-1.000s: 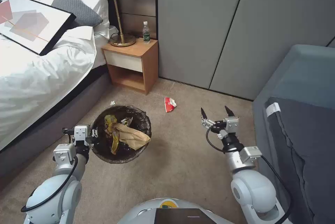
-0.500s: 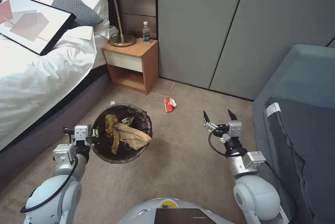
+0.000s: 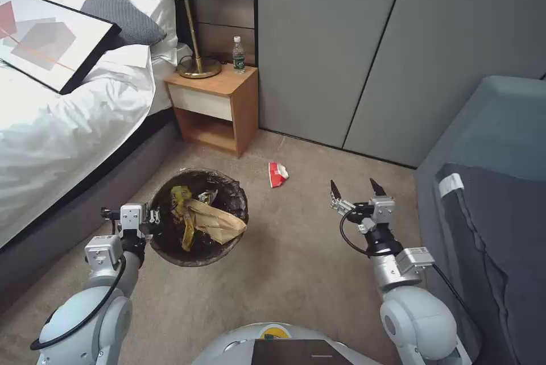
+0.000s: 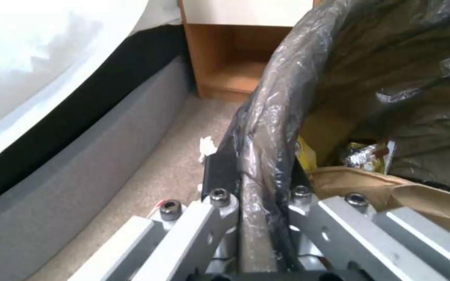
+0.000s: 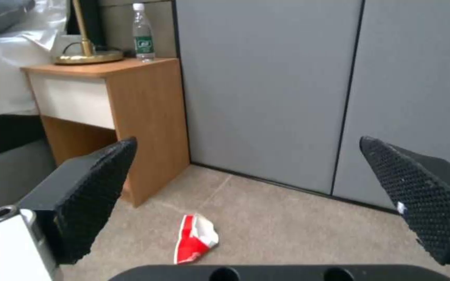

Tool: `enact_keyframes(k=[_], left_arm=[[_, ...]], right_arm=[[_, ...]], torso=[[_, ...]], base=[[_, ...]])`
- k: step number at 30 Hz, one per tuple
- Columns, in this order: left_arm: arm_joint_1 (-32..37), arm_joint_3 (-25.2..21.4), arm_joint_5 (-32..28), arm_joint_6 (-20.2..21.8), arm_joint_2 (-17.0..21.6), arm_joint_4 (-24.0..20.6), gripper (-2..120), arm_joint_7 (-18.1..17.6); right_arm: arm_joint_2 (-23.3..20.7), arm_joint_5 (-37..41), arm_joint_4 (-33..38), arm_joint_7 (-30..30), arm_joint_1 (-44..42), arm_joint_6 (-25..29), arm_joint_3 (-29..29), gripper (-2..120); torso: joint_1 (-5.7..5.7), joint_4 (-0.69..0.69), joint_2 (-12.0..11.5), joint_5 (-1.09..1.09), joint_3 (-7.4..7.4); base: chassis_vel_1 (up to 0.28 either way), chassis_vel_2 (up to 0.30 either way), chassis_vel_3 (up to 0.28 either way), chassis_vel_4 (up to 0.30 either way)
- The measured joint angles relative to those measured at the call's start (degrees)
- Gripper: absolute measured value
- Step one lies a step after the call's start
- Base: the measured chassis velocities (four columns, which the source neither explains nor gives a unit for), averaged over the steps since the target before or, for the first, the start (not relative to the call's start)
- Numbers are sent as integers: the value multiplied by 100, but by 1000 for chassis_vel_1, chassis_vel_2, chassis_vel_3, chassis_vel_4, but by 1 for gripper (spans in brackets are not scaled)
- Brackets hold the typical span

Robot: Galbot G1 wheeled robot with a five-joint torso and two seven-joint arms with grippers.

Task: Pick up the trash bin, then pick up the garbage from the floor and place it into the trash bin.

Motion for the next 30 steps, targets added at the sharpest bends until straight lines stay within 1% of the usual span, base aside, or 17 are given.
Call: enact_keyframes(k=[5, 10, 16, 30], left_arm=[[2, 1, 5, -2, -3, -6, 4, 0], [5, 1, 14, -2, -3, -11, 4, 0], [3, 7, 23, -2, -6, -12, 4, -2], [-8, 11, 27, -2, -3, -9, 4, -3]], right_arm=[[-4, 22, 0, -6, -11, 0, 5, 100], [-1, 31, 1, -17, -15, 0, -11, 100], [-8, 33, 10, -47, -59, 0, -17, 100], [-7, 34, 12, -66, -71, 0, -27, 100]], torso=[[0, -2, 0, 0, 0], [0, 0, 0, 0, 0], [0, -1, 0, 0, 0], [0, -1, 0, 0, 0]], base=[[-69, 52, 54, -56], [-42, 37, 44, -32], [-62, 60, 71, -60], [-92, 93, 98, -95]])
